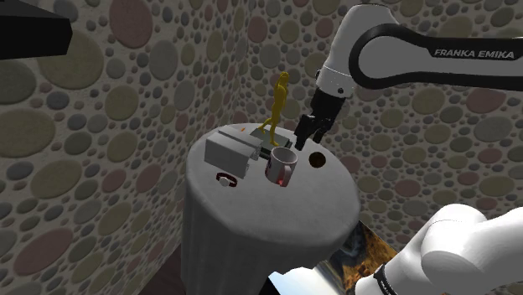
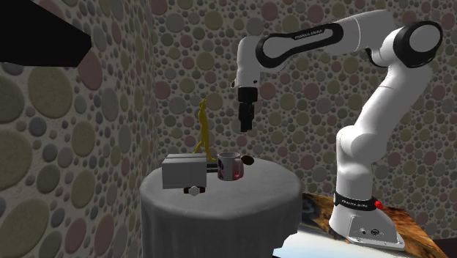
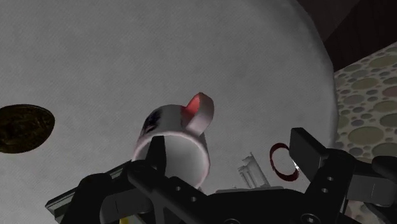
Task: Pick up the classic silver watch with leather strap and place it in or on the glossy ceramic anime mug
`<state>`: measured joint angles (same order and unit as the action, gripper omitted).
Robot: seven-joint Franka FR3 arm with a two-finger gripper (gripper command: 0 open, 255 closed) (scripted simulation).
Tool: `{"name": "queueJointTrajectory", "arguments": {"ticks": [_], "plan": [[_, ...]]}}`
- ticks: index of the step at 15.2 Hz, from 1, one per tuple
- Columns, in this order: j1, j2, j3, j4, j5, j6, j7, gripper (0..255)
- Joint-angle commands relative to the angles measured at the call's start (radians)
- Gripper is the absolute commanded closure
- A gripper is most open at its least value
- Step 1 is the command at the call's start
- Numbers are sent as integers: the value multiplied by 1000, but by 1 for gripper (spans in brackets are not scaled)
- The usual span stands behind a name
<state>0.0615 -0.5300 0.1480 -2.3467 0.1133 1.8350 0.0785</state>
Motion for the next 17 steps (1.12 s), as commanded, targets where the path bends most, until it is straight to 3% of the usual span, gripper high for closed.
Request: {"name": "queueJointTrajectory", "arguments": {"ticks": [1,9,17], "plan": [[8,54,27,11,-5,52,14,0],[30,319,141,116,-81,233,108,0],[70,617,216,298,-256,337,246,0]]}}
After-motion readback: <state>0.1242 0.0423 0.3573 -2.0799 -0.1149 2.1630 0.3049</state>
